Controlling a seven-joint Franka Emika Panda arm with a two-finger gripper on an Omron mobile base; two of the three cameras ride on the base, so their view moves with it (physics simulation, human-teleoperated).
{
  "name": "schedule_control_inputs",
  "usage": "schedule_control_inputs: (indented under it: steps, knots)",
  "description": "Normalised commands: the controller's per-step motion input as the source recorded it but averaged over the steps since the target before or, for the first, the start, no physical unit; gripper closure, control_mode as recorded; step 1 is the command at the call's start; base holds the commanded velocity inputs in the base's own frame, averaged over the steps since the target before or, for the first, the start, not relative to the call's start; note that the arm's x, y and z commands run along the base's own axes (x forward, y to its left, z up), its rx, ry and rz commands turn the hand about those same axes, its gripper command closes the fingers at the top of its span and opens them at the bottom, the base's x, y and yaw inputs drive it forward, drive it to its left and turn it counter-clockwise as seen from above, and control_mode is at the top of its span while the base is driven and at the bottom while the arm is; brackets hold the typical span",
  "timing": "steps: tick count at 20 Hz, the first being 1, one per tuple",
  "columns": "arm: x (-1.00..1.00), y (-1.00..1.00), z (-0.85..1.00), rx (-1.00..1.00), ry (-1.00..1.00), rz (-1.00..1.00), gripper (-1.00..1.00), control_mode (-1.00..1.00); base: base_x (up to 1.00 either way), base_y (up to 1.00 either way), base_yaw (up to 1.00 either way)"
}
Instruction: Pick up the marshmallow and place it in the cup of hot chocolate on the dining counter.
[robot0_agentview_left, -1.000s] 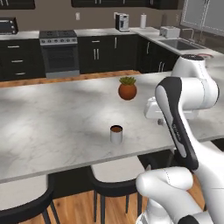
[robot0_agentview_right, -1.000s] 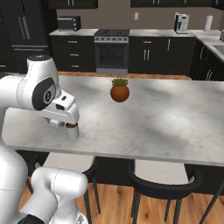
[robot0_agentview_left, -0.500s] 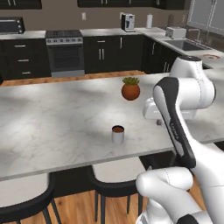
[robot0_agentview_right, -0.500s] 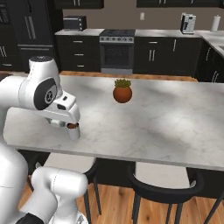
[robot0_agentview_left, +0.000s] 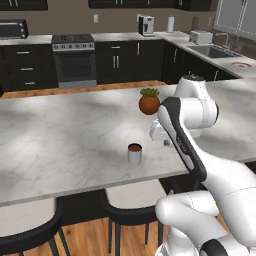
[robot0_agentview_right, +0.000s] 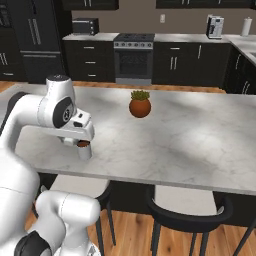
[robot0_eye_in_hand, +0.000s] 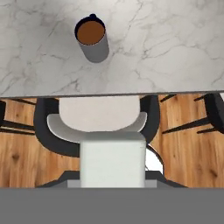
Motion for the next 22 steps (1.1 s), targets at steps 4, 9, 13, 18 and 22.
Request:
schedule_control_inputs:
  steps: [4, 9, 13, 18, 22]
  knots:
    - [0.58, 0.43, -0.34, -0.04, 0.04, 0.03, 1.00, -1.00, 0.00, 0.00, 0.00]
    - [0.46, 0.22, -0.20, -0.03, 0.03, 0.00, 1.00, -1.00, 0.00, 0.00, 0.00]
    - [0.49, 0.07, -0.19, -0.10, 0.03, 0.00, 1.00, -1.00, 0.00, 0.00, 0.00]
    - [0.40, 0.04, -0.17, -0.06, 0.04, 0.00, 1.00, -1.00, 0.00, 0.00, 0.00]
    - [0.32, 0.00, -0.21, 0.00, 0.00, 0.00, 1.00, -1.00, 0.00, 0.00, 0.00]
